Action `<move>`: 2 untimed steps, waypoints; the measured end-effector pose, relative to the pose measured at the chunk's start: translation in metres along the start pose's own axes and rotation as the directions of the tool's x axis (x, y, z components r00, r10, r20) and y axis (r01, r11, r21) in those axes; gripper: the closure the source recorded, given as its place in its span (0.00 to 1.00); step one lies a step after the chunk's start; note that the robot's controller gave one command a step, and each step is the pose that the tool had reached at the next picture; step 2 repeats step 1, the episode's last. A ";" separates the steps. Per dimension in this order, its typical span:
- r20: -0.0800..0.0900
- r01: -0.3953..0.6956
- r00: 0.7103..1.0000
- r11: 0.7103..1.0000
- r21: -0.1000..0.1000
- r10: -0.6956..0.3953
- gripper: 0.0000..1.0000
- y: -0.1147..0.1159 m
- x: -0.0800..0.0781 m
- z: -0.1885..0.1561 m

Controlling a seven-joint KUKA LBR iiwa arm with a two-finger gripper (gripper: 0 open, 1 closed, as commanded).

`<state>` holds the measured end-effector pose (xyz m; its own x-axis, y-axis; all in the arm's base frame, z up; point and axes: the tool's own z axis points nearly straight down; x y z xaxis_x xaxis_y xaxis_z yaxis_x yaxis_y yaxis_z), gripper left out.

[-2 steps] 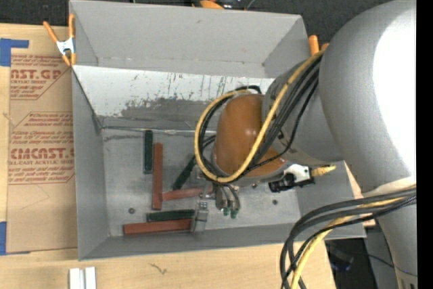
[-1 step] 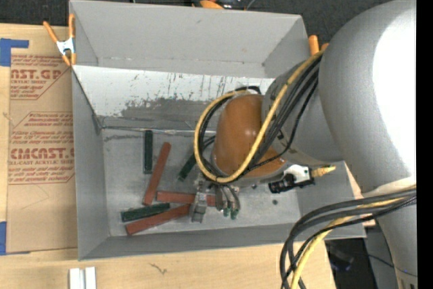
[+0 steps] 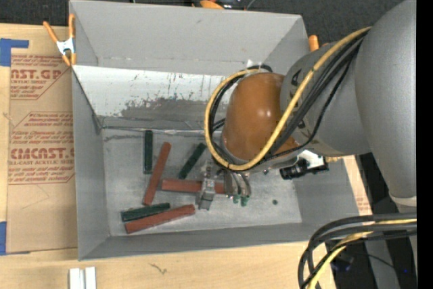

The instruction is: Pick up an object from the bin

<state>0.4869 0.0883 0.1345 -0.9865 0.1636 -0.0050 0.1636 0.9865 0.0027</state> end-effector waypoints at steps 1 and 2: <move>-0.005 0.000 1.000 1.000 0.002 0.000 1.00 0.001 0.000 0.000; -0.005 0.000 1.000 1.000 0.002 0.000 1.00 0.001 0.000 0.000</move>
Offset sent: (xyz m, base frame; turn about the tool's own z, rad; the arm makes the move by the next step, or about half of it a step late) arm 0.0002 0.0001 0.0008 0.0000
